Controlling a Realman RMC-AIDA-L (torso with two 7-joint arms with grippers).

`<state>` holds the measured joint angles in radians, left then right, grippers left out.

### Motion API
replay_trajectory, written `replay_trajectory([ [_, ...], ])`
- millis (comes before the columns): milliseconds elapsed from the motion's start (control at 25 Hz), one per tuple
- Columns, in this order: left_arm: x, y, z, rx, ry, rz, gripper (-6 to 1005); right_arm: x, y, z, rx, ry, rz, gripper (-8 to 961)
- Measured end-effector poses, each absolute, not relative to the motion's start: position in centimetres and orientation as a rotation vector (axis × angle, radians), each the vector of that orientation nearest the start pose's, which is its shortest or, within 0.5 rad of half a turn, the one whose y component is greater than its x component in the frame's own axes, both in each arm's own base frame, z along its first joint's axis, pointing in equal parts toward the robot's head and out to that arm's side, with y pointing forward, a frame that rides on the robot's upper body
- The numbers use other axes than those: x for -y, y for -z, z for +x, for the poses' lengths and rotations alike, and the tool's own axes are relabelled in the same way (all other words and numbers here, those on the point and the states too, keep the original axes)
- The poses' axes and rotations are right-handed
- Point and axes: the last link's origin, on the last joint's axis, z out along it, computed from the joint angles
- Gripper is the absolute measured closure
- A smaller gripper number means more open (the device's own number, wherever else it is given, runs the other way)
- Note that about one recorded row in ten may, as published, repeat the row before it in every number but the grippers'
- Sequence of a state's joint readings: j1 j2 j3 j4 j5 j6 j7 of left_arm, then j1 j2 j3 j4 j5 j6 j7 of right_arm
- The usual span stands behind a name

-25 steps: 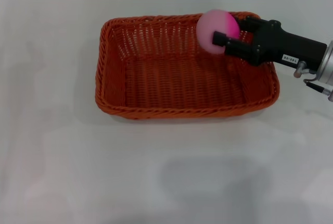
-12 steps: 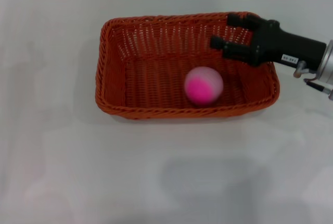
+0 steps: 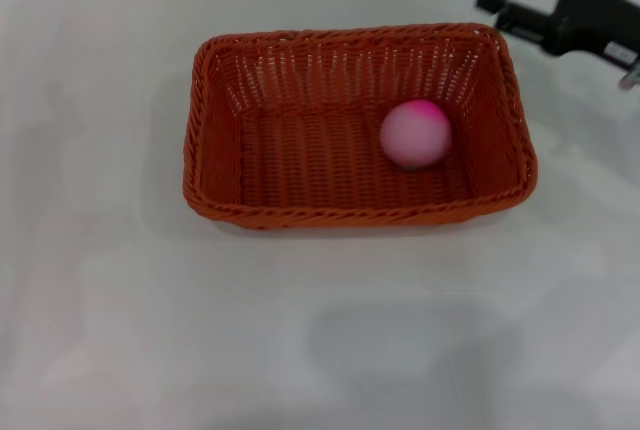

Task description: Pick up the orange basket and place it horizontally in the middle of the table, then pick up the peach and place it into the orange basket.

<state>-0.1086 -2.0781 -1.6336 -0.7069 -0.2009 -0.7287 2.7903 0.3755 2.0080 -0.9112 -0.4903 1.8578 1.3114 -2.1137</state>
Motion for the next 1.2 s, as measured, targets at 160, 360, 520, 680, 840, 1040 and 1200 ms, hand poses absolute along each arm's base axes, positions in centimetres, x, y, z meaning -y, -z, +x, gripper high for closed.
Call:
replay_trajectory([
  [160,-31.8,-6.0,-36.8,0.813,0.726,-1.279,371,-34.0,-5.3,32.4,-0.547,-0.844,-2.032,82],
  [360,-31.8,-6.1,-36.8,0.805,0.729,-1.277,372,-34.1,-6.7,34.6,-0.557,-0.764,-1.874,82],
  [520,-31.8,-6.2,-37.2,0.803,0.713,-1.272,372,-34.2,-7.0,36.8,-0.601,-0.659,-1.758,82],
  [680,-32.2,-6.0,-37.7,0.819,0.693,-1.269,372,-33.7,-7.3,38.8,-0.664,-0.586,-1.664,83],
  [840,-32.7,-5.6,-37.6,0.824,0.685,-1.283,372,-33.0,-7.6,40.4,-0.723,-0.553,-1.552,83],
  [1040,-33.0,-5.5,-37.4,0.814,0.678,-1.295,373,-32.6,-7.7,41.6,-0.752,-0.49,-1.497,83],
  [1200,-33.1,-5.5,-37.2,0.8,0.677,-1.299,373,-32.1,-8.2,43.0,-0.802,-0.445,-1.404,83],
])
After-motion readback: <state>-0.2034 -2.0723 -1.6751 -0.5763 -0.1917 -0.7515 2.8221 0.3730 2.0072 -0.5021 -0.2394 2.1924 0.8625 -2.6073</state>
